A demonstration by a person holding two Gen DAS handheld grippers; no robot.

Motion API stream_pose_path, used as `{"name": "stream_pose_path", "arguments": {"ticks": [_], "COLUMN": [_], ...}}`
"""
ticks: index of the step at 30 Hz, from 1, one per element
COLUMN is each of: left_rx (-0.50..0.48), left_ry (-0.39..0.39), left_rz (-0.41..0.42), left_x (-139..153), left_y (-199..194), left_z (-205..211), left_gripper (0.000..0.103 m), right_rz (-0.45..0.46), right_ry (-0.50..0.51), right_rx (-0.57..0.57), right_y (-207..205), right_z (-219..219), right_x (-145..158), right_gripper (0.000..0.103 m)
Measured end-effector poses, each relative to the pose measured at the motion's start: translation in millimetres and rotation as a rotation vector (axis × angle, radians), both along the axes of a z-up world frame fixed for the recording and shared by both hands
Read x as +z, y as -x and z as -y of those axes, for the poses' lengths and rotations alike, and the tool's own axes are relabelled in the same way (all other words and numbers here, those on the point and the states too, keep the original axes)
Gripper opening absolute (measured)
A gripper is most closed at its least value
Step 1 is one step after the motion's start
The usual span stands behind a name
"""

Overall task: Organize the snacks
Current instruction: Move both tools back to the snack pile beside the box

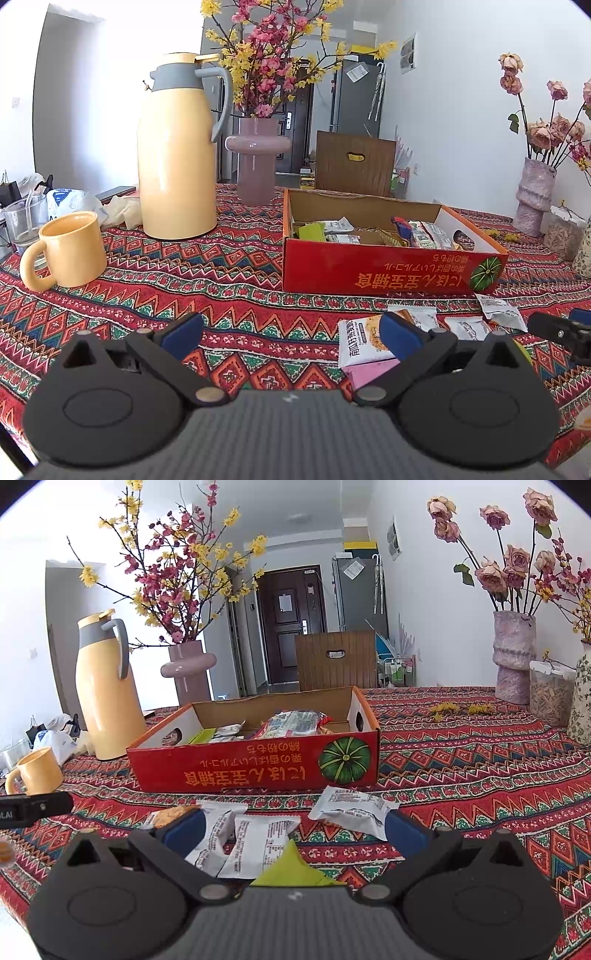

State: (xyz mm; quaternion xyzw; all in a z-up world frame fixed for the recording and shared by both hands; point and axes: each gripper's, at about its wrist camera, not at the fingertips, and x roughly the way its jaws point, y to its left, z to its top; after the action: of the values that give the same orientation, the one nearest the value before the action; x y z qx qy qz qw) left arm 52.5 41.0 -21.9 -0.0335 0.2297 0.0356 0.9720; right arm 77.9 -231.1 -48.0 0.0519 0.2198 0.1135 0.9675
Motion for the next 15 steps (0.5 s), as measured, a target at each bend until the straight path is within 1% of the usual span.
{"name": "stream_pose_path", "arguments": {"ticks": [8, 15], "left_rx": [-0.003, -0.002], "left_ry": [0.008, 0.023], "left_rz": [0.004, 0.010], "left_x": [0.3, 1.9], "left_y": [11.8, 17.8], "left_z": [0.1, -4.4], "left_gripper": [0.103, 0.103], "right_rz": [-0.001, -0.015], "right_ry": [0.008, 0.014], "right_rx": [0.029, 0.029], "right_y": [10.1, 18.4], "right_z": [-6.4, -9.2], "right_x": [1.3, 1.7], "right_gripper": [0.103, 0.103]}}
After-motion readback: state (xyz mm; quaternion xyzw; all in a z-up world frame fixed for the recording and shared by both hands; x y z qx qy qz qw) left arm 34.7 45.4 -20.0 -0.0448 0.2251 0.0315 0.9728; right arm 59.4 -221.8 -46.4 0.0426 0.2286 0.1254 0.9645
